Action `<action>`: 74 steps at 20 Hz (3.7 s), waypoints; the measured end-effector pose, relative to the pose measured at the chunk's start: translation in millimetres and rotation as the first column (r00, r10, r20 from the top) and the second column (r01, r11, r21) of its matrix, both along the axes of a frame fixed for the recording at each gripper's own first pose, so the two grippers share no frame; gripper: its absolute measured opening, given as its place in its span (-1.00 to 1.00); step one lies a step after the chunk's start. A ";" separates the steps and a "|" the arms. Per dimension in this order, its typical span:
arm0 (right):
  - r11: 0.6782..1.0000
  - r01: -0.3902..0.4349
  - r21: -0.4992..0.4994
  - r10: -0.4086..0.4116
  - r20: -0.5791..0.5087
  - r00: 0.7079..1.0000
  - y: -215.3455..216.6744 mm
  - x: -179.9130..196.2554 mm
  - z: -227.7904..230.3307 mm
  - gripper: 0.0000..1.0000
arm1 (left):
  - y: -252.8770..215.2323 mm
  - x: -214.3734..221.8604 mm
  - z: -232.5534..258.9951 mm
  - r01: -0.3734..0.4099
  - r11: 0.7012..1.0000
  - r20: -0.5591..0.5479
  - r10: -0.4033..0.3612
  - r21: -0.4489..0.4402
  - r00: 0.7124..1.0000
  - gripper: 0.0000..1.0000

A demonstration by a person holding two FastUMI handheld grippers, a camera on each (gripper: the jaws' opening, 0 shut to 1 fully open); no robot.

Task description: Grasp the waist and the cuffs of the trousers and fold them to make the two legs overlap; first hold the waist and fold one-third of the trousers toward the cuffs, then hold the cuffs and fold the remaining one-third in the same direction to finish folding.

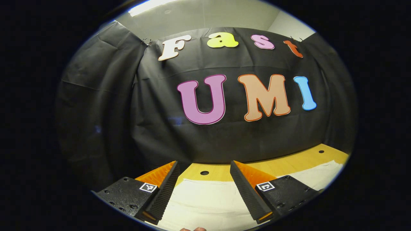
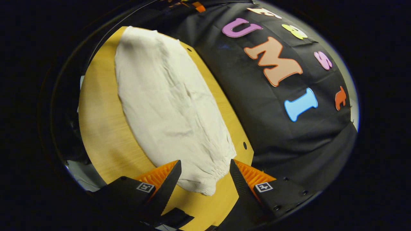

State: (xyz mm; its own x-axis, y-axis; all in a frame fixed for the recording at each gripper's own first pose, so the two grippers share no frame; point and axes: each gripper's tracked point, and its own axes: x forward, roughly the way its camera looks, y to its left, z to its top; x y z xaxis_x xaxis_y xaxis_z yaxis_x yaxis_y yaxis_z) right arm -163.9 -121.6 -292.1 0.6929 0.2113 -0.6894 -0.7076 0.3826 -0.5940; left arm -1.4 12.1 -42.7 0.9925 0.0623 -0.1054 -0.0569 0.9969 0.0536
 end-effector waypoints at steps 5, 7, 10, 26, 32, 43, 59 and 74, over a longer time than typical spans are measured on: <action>0.994 -0.073 -0.086 0.067 -0.072 0.995 -10.2 -19.0 -27.6 0.99 | 7.4 -1.6 -5.1 -0.012 1.000 -0.010 0.012 0.012 1.000 0.92; 0.988 -0.101 -0.119 0.089 -0.100 0.991 -15.1 -25.1 -36.4 0.94 | 10.4 -1.6 -4.5 -0.014 1.000 -0.011 0.014 0.019 1.000 0.92; 0.977 -0.140 -0.160 0.123 -0.110 0.986 -18.1 -25.9 -45.3 0.90 | 13.4 -3.0 -3.2 -0.016 0.999 -0.011 0.017 0.040 1.000 0.92; 0.974 -0.120 -0.191 0.094 -0.143 0.985 -3.6 -3.4 -79.5 -0.69 | 23.5 -24.7 -45.0 0.044 0.985 -0.093 -0.029 0.166 0.995 0.92; 0.978 -0.099 -0.184 0.076 -0.128 0.989 -4.9 -1.3 -82.2 -0.77 | 53.2 -49.9 -87.1 0.124 0.932 -0.202 -0.057 0.339 0.978 0.93; 0.975 -0.088 -0.205 0.072 -0.085 0.994 -5.8 0.2 -82.4 -0.77 | 88.7 -109.6 -160.6 0.437 0.671 -0.450 -0.169 0.600 0.877 0.93; 0.973 -0.096 -0.211 0.087 -0.050 0.995 -4.7 0.1 -82.2 -0.77 | 97.9 -194.0 -262.9 0.821 0.347 -0.813 -0.216 0.454 0.541 0.94; 0.974 -0.049 -0.221 0.044 -0.027 0.999 -5.8 1.5 -82.1 -0.77 | 89.4 -160.2 -294.1 0.873 0.211 -0.861 -0.178 0.440 0.477 -0.16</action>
State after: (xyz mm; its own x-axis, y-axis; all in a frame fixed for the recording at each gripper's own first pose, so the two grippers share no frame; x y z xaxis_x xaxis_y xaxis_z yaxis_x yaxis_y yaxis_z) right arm -162.5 -127.3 -374.2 0.6702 0.0835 -0.7374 -0.7353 0.2094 -0.6446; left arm -161.6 101.5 -336.8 0.5168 -0.0624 -0.8539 0.8486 0.1694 0.5012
